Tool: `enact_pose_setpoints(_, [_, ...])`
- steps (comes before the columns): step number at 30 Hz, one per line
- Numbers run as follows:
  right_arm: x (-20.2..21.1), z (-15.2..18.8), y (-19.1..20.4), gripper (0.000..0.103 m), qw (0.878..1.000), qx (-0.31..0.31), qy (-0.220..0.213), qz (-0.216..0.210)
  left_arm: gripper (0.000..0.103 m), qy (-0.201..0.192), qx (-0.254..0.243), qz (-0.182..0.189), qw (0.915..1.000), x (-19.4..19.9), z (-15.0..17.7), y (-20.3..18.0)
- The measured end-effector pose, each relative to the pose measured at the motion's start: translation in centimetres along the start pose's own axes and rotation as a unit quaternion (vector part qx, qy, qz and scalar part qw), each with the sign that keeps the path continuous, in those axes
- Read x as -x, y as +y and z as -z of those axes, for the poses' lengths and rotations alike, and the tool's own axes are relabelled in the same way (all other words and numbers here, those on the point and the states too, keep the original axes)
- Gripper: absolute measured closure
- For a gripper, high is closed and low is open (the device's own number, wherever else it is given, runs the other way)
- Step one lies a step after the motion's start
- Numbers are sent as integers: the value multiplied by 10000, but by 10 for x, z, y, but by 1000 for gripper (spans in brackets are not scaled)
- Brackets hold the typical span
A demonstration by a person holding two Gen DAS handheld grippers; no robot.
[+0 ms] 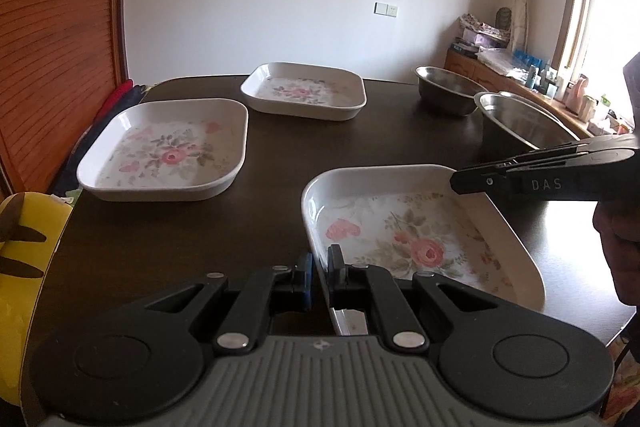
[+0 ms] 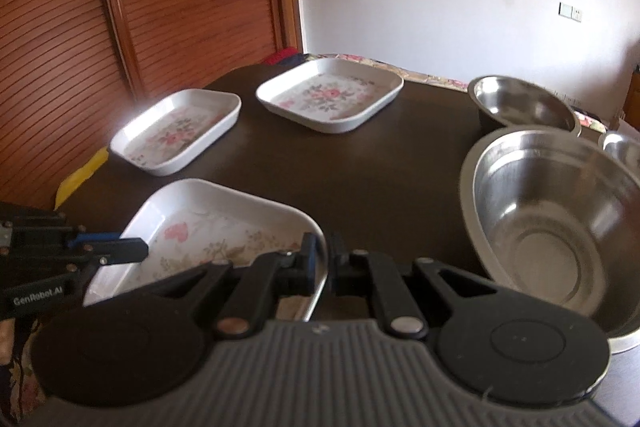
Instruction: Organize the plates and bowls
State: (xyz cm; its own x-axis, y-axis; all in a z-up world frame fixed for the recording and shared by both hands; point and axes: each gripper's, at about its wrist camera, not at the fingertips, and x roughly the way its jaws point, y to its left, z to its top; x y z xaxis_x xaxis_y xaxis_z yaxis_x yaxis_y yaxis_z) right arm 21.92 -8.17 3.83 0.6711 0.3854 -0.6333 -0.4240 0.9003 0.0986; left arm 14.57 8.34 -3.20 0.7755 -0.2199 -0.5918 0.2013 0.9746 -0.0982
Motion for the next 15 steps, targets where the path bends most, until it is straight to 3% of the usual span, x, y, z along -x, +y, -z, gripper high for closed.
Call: enact_pose_setpoints(15, [-5, 8, 5, 92, 9989, 278, -251, 287, 65, -93, 24, 20, 10000, 0, -2, 0])
